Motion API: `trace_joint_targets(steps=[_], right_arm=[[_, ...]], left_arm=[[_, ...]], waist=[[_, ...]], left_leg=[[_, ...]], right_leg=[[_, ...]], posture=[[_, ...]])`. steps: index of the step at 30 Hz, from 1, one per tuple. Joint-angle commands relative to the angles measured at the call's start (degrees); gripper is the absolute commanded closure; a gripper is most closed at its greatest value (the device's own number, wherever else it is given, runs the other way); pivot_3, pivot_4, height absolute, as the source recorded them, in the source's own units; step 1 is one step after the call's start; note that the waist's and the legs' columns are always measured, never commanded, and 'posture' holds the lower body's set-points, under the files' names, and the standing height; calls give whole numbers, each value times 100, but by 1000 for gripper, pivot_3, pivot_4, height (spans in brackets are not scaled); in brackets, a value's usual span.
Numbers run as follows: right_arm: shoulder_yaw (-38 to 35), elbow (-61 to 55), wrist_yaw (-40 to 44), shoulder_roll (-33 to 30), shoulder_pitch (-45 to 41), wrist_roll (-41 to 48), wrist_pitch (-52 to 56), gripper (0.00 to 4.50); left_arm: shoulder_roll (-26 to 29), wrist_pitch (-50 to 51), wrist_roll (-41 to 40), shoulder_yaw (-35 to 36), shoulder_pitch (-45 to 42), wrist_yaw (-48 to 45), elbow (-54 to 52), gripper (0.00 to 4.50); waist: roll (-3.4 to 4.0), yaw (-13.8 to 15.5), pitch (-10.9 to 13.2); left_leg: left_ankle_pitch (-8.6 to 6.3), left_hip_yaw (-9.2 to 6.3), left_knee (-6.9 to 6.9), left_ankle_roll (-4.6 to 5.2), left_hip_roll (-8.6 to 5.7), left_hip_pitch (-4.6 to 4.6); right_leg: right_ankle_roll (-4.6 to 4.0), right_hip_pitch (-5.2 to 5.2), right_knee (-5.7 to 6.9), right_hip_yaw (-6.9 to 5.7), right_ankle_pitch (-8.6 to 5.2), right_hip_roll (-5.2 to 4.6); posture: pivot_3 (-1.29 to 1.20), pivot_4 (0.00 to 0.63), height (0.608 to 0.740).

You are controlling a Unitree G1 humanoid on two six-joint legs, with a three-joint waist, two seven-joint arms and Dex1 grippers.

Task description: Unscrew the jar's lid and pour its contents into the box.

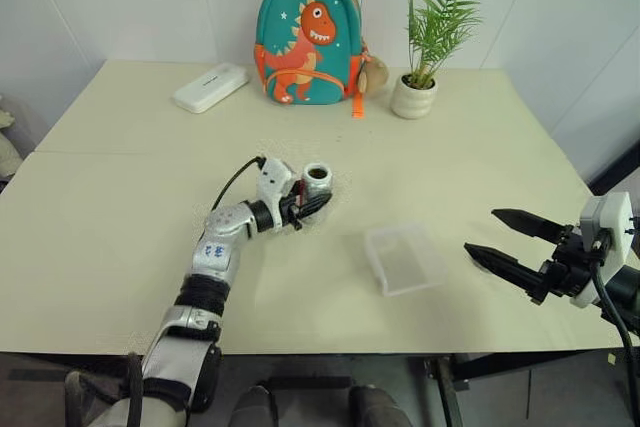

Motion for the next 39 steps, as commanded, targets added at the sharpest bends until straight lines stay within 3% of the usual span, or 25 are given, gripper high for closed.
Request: trace_joint_targets(steps=[1,5,13,21,31,39], right_arm=[[-5,-27,73,-55,-108,-29,-92,38],[68,18,114,-35,-137,-81,-108,38],[86,182,248,-72,-266,-154,-133,0],[168,408,426,-94,-451,-314,-196,0],[154,646,627,-264,-665,-455,-164,0],[-150,928,976,-734,-587,-625,-259,0]], left_arm=[[82,-122,57,-106,98,-50,-204,2573],[154,-32,47,-149,230,-82,-289,2573],[418,408,-77,-175,281,-343,-958,34],[1070,715,-226,-254,156,-1202,-1247,34],[1865,686,-266,-136,-169,-1972,-673,34],[2787,596,-823,264,-620,-3438,-61,34]], waist=[[0,-10,0],[0,-40,0],[-1,-63,0],[-1,-113,0],[0,-183,0],[-3,-174,2]], left_leg=[[-1,3,-2,0,0,25],[-19,2,-2,-27,0,60],[-17,0,-1,-24,0,58],[-17,2,-7,-24,0,57],[-17,2,-16,-24,2,57],[-17,6,-42,-24,6,53]], right_leg=[[-33,27,-9,1,-17,-1],[-79,74,-52,3,-19,-2],[-82,70,-55,6,-9,-1],[-84,67,-59,6,-10,-1],[-88,61,-60,6,-12,-3],[-99,48,-67,4,-19,-3]], posture=[[0,150,740],[0,150,740],[0,150,740],[0,150,740],[0,150,740],[0,150,740]])
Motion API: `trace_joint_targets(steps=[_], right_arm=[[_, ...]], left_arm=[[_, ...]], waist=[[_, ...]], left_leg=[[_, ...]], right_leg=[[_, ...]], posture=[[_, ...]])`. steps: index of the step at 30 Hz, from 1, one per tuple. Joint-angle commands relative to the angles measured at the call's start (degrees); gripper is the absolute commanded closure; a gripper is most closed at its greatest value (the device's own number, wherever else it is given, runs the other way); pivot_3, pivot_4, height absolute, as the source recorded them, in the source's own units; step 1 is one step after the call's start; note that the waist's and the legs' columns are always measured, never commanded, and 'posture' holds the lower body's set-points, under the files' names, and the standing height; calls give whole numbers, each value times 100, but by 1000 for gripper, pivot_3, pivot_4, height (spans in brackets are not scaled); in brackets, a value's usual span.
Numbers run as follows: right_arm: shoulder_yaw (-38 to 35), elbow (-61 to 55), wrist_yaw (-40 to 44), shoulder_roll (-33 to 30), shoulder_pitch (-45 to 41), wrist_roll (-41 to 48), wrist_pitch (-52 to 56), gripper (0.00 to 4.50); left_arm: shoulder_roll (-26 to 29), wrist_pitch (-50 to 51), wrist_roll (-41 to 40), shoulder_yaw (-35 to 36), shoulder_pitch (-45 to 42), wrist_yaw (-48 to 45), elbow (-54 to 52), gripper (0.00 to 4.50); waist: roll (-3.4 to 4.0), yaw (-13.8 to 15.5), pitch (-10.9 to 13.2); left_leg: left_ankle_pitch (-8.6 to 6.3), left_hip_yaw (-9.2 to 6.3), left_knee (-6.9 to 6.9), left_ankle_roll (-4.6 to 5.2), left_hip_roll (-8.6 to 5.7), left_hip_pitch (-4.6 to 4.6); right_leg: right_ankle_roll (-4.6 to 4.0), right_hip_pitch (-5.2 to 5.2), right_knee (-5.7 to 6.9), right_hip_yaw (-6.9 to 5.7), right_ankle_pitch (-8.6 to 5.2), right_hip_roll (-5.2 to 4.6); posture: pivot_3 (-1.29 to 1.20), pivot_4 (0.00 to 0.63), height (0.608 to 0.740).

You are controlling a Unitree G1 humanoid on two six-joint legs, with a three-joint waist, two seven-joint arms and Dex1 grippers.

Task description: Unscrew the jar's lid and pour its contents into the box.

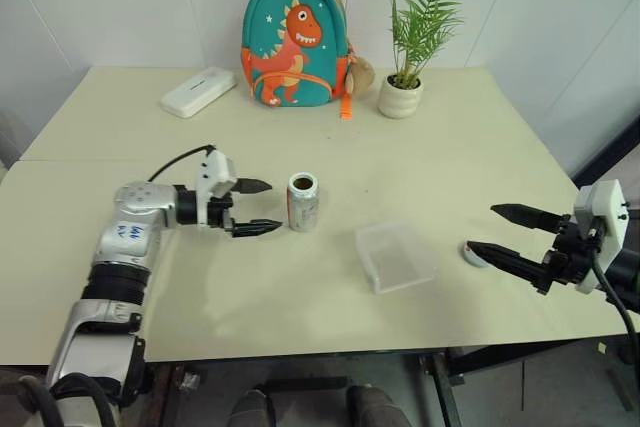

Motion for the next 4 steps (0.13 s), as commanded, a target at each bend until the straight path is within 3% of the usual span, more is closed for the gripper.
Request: trace_joint_targets(steps=[1,4], right_arm=[[-295,131,232,-199,-7,-102,-216,0],[-516,55,348,-223,97,7,-187,0]], left_arm=[[402,106,-239,219,-416,-555,162,34],[568,292,-334,277,-403,-735,77,34]], waist=[[-1,-1,1],[0,-2,0]], left_leg=[[0,1,0,0,0,1],[-2,4,-2,0,-1,2]], right_leg=[[-1,1,-1,0,0,0],[-2,4,-7,0,-1,-3]], posture=[[0,150,740],[0,150,740]])
